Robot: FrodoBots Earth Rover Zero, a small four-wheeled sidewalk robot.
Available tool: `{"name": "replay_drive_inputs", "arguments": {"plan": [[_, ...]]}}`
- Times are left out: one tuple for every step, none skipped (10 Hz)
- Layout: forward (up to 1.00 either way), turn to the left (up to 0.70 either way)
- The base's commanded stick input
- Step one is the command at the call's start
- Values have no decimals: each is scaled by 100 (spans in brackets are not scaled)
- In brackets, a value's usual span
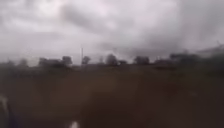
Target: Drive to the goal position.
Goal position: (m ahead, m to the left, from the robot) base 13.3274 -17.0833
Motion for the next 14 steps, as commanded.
{"name": "replay_drive_inputs", "arguments": {"plan": [[70, 0], [70, 0], [70, 0], [70, 0], [70, 0], [70, -17], [70, -35], [70, -35], [70, -35], [70, -35], [70, -33], [70, -21], [70, -20], [70, -20]]}}
